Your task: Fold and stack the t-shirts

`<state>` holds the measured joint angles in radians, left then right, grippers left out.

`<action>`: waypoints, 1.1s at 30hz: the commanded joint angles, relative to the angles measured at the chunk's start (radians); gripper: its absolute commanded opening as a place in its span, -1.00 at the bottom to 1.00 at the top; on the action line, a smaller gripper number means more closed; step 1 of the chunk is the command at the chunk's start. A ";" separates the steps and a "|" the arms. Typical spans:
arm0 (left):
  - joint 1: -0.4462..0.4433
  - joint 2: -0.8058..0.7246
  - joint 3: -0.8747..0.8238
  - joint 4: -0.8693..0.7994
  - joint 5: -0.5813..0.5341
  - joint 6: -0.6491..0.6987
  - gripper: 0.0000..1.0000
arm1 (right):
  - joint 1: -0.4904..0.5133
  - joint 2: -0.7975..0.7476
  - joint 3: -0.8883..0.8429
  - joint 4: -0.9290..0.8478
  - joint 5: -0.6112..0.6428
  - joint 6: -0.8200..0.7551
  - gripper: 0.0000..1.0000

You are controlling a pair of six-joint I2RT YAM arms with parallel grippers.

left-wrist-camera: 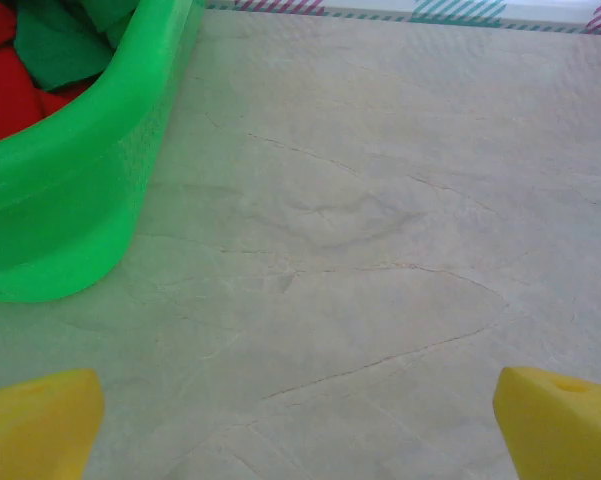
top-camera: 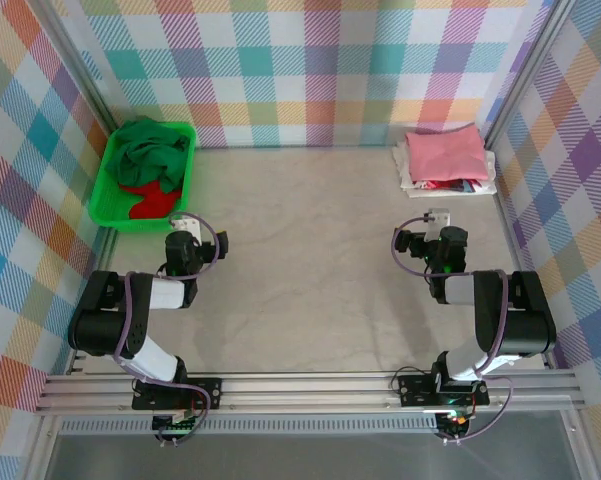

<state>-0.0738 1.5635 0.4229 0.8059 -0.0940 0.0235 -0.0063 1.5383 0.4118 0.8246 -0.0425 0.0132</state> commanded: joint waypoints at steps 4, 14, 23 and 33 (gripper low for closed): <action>0.008 0.001 0.001 -0.005 0.011 0.005 1.00 | 0.005 -0.001 0.001 0.007 -0.010 -0.009 0.99; 0.009 0.001 0.002 -0.008 0.013 0.004 1.00 | 0.002 0.000 0.004 0.001 -0.013 -0.005 0.99; -0.031 -0.394 0.109 -0.427 -0.038 -0.078 1.00 | 0.043 -0.336 0.110 -0.436 0.116 0.112 0.96; 0.204 -0.082 0.887 -1.213 -0.131 -0.184 0.89 | 0.289 -0.184 0.607 -0.807 0.073 0.143 0.83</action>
<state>0.0605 1.3193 1.1778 -0.0322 -0.1757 -0.1364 0.2462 1.2728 0.9676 0.1925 0.0444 0.1421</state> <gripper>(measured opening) 0.941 0.913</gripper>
